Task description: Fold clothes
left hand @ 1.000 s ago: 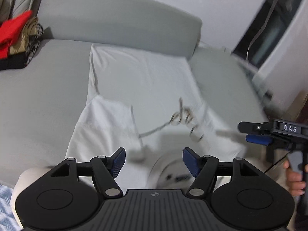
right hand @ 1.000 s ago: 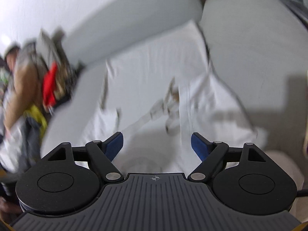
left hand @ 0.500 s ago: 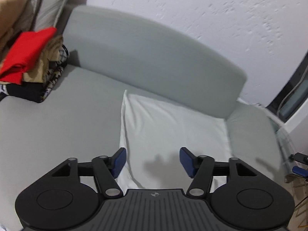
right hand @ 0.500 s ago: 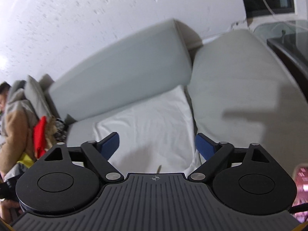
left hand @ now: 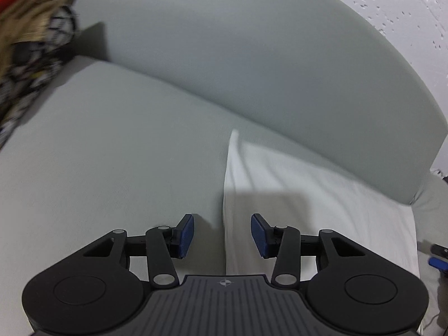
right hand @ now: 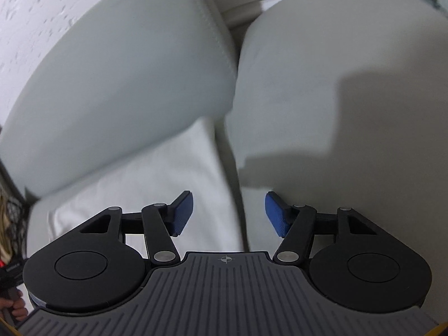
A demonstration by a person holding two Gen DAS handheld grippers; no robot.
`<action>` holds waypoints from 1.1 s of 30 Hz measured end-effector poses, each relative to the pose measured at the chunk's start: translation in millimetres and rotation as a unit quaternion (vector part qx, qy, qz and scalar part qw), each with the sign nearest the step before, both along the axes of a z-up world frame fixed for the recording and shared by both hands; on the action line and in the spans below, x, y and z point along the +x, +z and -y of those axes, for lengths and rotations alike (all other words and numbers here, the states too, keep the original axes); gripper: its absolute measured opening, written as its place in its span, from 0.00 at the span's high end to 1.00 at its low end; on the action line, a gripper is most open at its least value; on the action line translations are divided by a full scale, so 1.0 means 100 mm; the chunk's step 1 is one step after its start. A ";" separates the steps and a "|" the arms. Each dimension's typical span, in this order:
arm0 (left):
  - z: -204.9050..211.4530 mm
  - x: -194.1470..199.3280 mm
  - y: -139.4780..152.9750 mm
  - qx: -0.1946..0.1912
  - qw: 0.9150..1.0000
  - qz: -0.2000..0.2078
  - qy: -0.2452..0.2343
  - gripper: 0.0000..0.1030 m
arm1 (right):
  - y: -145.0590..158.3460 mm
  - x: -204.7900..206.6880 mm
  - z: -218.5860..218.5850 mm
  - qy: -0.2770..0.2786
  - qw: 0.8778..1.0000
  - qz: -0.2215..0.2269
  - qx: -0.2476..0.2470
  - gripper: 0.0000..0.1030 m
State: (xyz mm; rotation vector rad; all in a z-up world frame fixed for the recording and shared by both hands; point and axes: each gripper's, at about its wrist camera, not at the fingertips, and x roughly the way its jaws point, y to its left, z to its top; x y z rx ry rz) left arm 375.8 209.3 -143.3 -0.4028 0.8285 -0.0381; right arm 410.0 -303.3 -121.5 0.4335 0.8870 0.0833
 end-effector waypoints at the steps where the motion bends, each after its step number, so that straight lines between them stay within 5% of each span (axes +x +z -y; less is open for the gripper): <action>1: -0.01 0.08 -0.02 -0.002 1.000 0.007 -0.006 0.59 | -0.03 0.10 0.00 0.003 1.000 0.007 0.000 0.50; 9: -0.04 0.49 -0.04 -0.010 0.998 0.038 -0.056 0.59 | -0.25 0.81 -0.20 0.069 0.997 0.014 -0.023 0.49; 12: -0.05 0.57 -0.02 -0.017 0.997 0.036 -0.064 0.60 | -0.29 0.87 -0.25 0.067 0.997 0.028 -0.026 0.65; 13: -0.05 0.58 -0.01 -0.021 0.997 0.036 -0.062 0.60 | -0.30 0.87 -0.22 0.058 0.998 0.030 -0.017 0.85; 14: -0.06 0.59 -0.01 -0.025 0.997 0.036 -0.060 0.60 | -0.32 0.87 -0.18 0.047 0.998 0.033 -0.005 0.95; 25: -0.18 0.57 0.00 -0.075 0.996 0.035 -0.034 0.63 | -0.38 0.76 -0.05 -0.009 0.998 0.048 0.039 0.96; 33: -0.32 0.47 -0.01 -0.100 0.995 0.022 -0.022 0.79 | -0.42 0.77 -0.06 -0.020 0.999 0.029 0.041 0.96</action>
